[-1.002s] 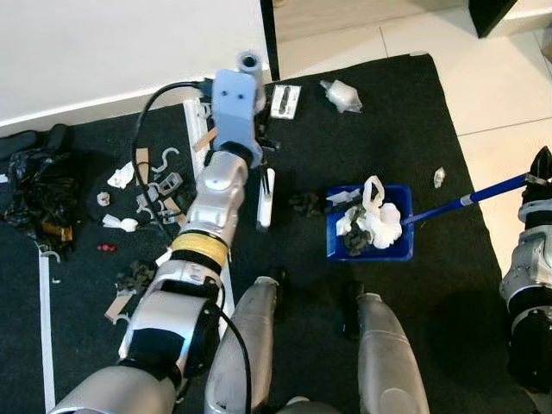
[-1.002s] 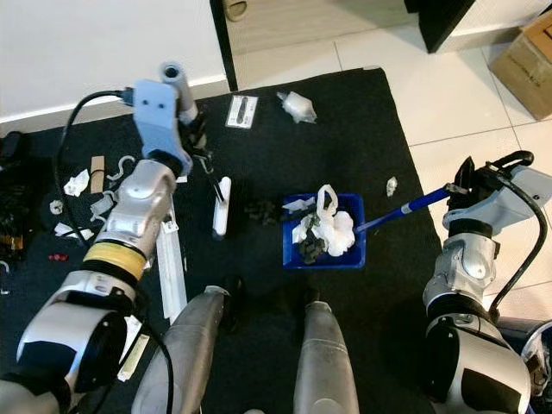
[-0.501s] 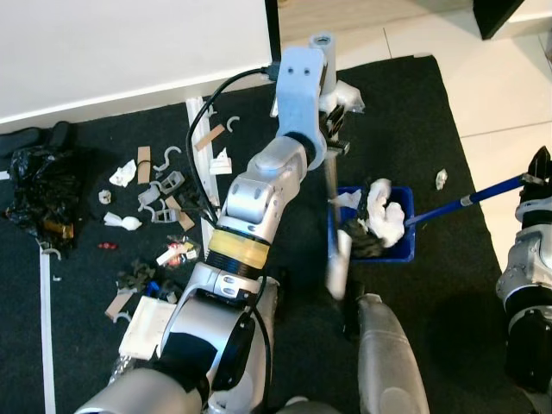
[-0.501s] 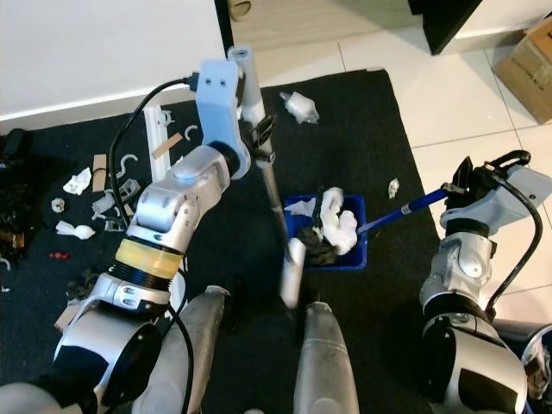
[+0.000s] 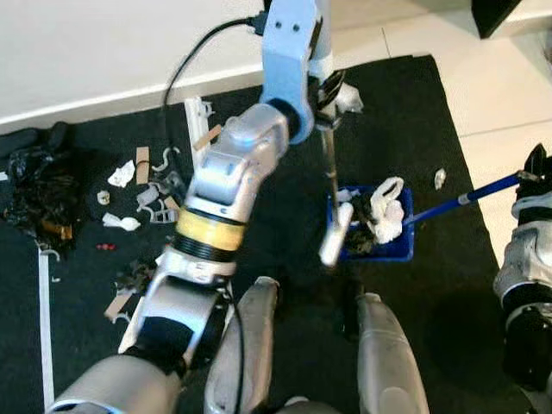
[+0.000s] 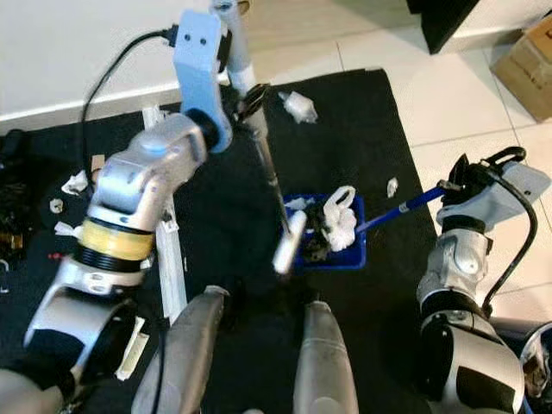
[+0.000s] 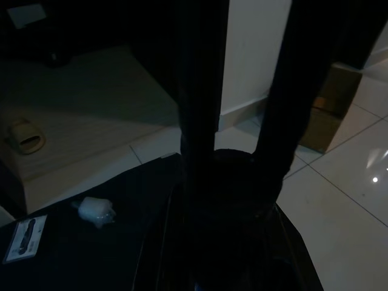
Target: Sweep floor
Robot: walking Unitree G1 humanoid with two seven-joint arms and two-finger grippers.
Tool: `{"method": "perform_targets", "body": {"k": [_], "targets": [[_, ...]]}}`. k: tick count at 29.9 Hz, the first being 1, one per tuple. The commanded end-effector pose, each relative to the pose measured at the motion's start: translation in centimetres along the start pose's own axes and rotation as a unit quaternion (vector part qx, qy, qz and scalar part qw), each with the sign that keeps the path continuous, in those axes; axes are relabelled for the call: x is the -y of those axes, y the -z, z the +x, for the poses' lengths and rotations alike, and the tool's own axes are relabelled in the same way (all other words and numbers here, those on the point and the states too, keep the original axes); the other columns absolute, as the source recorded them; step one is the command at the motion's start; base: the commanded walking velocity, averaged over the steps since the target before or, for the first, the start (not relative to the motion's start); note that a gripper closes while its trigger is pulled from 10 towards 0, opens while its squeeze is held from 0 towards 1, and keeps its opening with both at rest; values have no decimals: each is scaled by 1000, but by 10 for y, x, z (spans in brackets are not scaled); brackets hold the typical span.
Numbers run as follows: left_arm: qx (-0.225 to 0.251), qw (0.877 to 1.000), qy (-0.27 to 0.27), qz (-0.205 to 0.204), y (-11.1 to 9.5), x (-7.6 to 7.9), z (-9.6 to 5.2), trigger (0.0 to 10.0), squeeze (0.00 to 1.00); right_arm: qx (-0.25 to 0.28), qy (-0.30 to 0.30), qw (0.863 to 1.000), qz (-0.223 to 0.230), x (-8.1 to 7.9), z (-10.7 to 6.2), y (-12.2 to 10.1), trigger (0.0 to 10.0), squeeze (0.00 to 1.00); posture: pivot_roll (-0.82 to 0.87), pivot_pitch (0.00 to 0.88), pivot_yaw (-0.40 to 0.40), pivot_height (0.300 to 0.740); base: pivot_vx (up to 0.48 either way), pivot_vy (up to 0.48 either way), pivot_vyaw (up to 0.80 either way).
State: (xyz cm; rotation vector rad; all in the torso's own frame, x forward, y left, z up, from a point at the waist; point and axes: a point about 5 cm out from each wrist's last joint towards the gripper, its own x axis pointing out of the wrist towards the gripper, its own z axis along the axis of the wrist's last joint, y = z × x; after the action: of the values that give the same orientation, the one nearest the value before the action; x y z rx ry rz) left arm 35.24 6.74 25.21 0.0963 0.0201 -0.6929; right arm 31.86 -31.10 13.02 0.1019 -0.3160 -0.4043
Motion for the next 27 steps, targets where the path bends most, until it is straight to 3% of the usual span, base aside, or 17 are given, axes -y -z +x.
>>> {"method": "perform_targets", "body": {"k": [1,3,5,6,7,11,14,15,17,19,21,23,27], "targets": [[-52,998,35,3,19,2,-7,10000,0,-56,10,998,-4,6,-17,22,10000,0,161,395,64,740,0,0,0],[-73,996,51,16,27,-2,-14,10000,0,-58,9,998,-3,6,-17,23,10000,0,162,383,60,740,0,0,0],[-128,986,95,42,46,-8,-34,10000,0,-63,9,998,-1,4,-19,25,10000,0,161,369,54,740,0,0,0],[-128,986,95,42,46,-8,-34,10000,0,-63,9,998,-1,4,-19,25,10000,0,161,369,54,740,0,0,0],[-162,978,121,47,59,-12,-52,10000,0,-65,9,998,1,2,-19,26,10000,0,161,364,51,740,0,0,0],[-166,978,121,46,63,-15,-61,10000,0,-66,9,998,2,2,-20,27,10000,0,164,353,46,740,0,0,0],[-144,987,50,50,69,-32,-67,10000,0,-68,9,998,4,0,-20,28,10000,0,168,345,34,740,0,0,0],[-144,987,50,50,69,-32,-67,10000,0,-68,9,998,4,0,-20,28,10000,0,168,345,34,740,0,0,0],[-135,989,-34,54,74,-48,-66,10000,0,-68,8,998,5,-1,-20,28,10000,0,169,344,32,740,0,0,0],[-121,983,-130,53,79,-61,-64,10000,0,-67,8,998,6,-2,-20,28,10000,0,171,353,30,740,0,0,0],[-116,980,-153,53,79,-63,-63,10000,0,-67,8,998,6,-3,-20,28,10000,0,171,353,30,740,0,0,0],[-54,966,-249,41,77,-72,-60,10000,0,-66,8,998,8,-5,-20,28,10000,0,167,372,28,740,0,0,0],[-27,960,-273,50,77,-73,-57,10000,0,-66,8,998,10,-6,-21,30,10000,0,163,375,29,740,0,0,0]]}}
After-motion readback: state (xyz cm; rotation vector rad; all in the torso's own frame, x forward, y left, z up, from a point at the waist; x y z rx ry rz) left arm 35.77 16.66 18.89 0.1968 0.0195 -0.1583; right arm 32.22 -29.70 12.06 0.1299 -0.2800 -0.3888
